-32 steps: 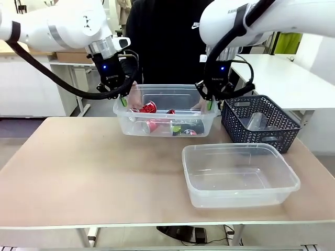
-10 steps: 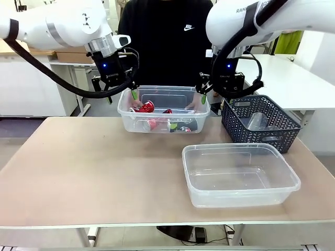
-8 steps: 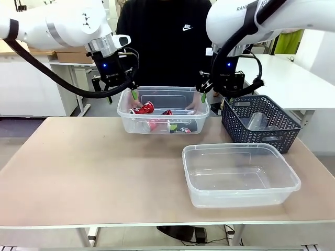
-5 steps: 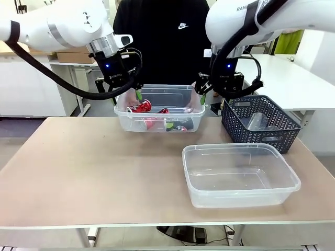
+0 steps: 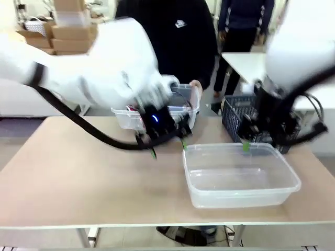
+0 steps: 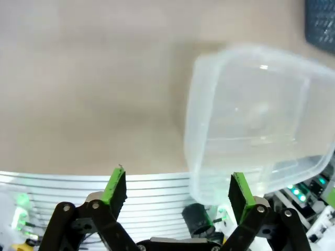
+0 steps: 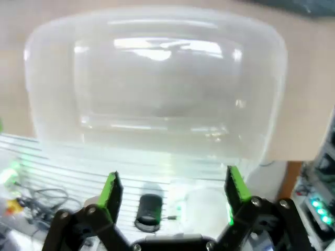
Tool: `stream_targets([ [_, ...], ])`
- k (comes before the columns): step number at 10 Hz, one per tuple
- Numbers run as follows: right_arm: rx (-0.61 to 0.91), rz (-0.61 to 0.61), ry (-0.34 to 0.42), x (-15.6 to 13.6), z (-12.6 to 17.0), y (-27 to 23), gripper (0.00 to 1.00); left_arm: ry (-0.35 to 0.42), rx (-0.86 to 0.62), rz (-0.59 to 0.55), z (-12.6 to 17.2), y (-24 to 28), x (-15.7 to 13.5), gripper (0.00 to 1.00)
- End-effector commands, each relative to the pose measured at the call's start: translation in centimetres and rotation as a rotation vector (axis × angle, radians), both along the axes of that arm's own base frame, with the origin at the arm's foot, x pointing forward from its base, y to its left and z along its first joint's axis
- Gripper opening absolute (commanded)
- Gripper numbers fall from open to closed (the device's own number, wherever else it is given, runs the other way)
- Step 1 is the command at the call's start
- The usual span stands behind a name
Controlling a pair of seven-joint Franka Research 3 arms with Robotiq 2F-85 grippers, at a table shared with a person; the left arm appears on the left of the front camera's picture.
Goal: Sort the waste into each basket.
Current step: Pick up the Organizing box on the right side of the table and lift it.
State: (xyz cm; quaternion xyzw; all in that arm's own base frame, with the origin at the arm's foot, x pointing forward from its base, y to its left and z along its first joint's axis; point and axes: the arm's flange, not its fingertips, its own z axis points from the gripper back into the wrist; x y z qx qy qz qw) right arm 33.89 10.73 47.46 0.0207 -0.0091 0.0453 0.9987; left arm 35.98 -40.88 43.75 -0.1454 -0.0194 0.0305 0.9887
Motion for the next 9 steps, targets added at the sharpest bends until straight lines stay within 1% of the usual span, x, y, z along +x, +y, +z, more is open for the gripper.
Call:
stream_targets([
  [1,-0.069,-0.121,-0.071,-0.3,-1.2,-3.4,1.0,-0.02,0.036,0.063,-1.3,-3.3,2.8,1.0],
  [2,-0.17,-0.349,-0.18,0.6,-1.5,-3.4,1.0,-0.027,0.057,0.034,-1.3,-3.6,3.2,1.0],
  [3,-0.019,-0.048,-0.016,-1.1,-0.8,-2.4,1.0,-0.004,0.015,0.005,-1.6,-2.1,-0.4,1.0],
  [4,-0.019,-0.048,-0.016,-1.1,-0.8,-2.4,1.0,-0.004,0.015,0.005,-1.6,-2.1,-0.4,1.0],
  [5,-0.063,-0.161,-0.083,-0.8,-1.1,-4.4,1.0,-0.004,0.015,0.005,-1.6,-2.1,-0.4,1.0],
  [6,0.006,-0.255,-0.04,1.6,-2.8,-7.8,1.0,-0.006,0.025,0.012,-2.3,-3.2,0.8,1.0],
  [7,0.002,-0.238,-0.03,1.9,-4.8,-10.1,1.0,-0.025,0.051,0.017,-3.1,-3.9,0.5,1.0],
  [8,-0.004,-0.194,-0.014,1.9,-6.5,-11.2,1.0,-0.008,0.046,-0.041,-3.8,-4.5,0.5,1.0],
  [9,0.032,-0.153,0.023,2.2,-8.4,-11.9,1.0,-0.026,0.086,-0.052,-4.6,-5.3,0.6,1.0],
])
